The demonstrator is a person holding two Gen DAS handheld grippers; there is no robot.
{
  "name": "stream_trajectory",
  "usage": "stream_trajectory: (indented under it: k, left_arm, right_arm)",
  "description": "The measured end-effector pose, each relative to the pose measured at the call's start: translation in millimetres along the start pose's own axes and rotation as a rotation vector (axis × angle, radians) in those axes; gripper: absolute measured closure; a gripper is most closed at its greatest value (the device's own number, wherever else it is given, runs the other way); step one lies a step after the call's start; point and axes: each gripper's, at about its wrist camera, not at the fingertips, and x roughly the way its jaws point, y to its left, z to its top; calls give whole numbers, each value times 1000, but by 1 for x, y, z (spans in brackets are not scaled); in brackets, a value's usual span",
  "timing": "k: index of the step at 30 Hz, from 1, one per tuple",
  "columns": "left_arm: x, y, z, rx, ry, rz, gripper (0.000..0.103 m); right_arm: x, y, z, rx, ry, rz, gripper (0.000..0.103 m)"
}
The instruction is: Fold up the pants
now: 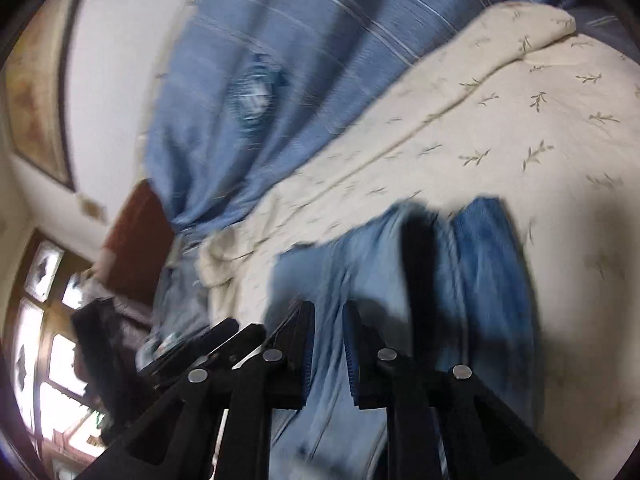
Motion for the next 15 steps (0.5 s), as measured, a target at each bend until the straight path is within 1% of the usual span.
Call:
stream_trajectory:
  k: [2, 4, 6, 8, 9, 10, 11, 12, 15]
  left_arm:
    - [-12, -3, -14, 19, -10, -24, 45]
    - [-21, -13, -28, 41, -6, -44, 45]
    - [-22, -23, -39, 63, -5, -48, 45]
    - [-12, -35, -46, 102, 35, -33, 45]
    - [-6, -39, -50, 112, 61, -21, 45]
    - [4, -43, -54, 114, 86, -18, 45]
    - [7, -44, -58, 111, 86, -15, 45]
    - [10, -46, -60, 115, 79, -5, 44]
    - [11, -48, -60, 110, 71, 6, 44]
  right_arm:
    - [-10, 10, -15, -46, -3, 15, 86]
    - [-11, 15, -30, -72, 11, -9, 86]
    - [-7, 14, -45, -73, 50, -45, 86]
    - [-1, 7, -56, -69, 77, -147, 88]
    - [2, 1, -59, -56, 95, -171, 88]
    - [6, -5, -61, -38, 113, -177, 88]
    - [7, -10, -62, -19, 117, -166, 88]
    - [7, -13, -62, -14, 118, -162, 90]
    - [9, -18, -62, -28, 113, -172, 92]
